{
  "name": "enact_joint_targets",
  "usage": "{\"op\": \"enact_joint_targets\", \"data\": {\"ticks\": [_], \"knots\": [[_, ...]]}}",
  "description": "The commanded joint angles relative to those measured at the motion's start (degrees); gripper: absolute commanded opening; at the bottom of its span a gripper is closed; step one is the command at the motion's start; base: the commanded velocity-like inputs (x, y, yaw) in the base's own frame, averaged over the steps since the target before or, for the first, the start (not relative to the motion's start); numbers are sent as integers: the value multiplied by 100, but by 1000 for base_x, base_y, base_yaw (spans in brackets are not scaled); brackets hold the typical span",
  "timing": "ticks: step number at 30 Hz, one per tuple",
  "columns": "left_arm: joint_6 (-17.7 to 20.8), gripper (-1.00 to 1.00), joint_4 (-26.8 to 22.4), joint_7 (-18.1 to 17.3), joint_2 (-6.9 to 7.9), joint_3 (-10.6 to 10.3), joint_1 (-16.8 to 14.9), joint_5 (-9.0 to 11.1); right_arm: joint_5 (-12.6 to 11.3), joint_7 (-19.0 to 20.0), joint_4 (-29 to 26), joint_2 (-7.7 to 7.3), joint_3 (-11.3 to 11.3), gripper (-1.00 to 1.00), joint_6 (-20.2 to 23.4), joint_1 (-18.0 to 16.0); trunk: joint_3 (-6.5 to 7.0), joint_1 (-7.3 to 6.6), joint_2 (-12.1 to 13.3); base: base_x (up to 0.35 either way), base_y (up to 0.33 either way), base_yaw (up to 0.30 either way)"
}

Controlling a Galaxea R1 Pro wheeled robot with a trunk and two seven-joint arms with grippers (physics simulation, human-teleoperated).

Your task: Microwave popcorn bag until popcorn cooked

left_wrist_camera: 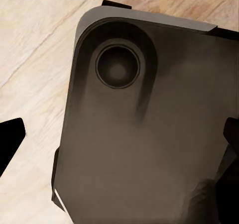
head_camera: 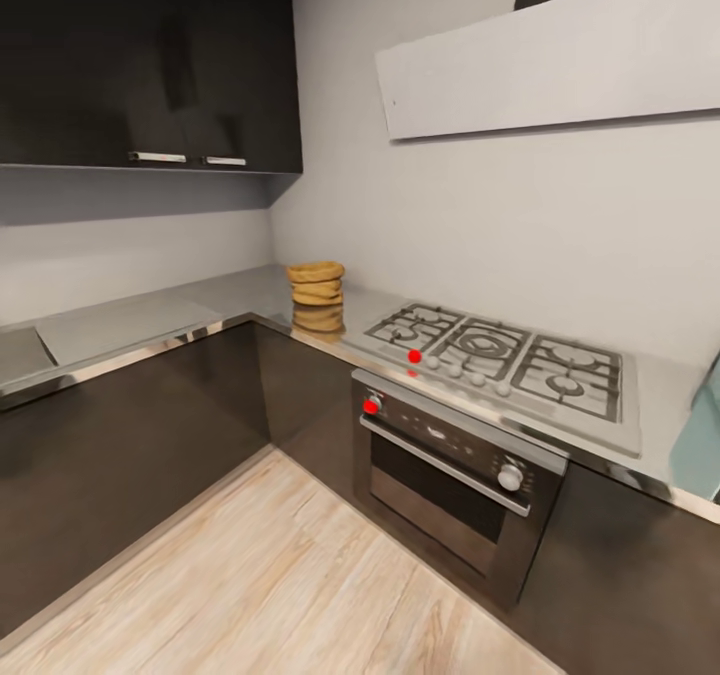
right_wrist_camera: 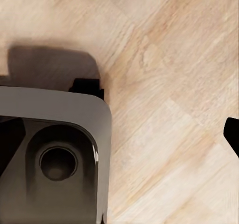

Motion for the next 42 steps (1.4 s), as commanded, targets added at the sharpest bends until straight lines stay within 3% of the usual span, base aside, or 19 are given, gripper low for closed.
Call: {"op": "enact_joint_targets", "data": {"ticks": [1, 42], "knots": [[-13, 100, 0, -6, 0, 5, -1, 33, 54, 13, 18, -3, -49, 100, -31, -8, -5, 3, -2, 296, 151, 0], [-12, 100, 0, 0, -9, 6, -1, 33, 55, 12, 21, 10, -45, 100, -206, 177, -5, 3, -2, 215, 149, 0]]}}
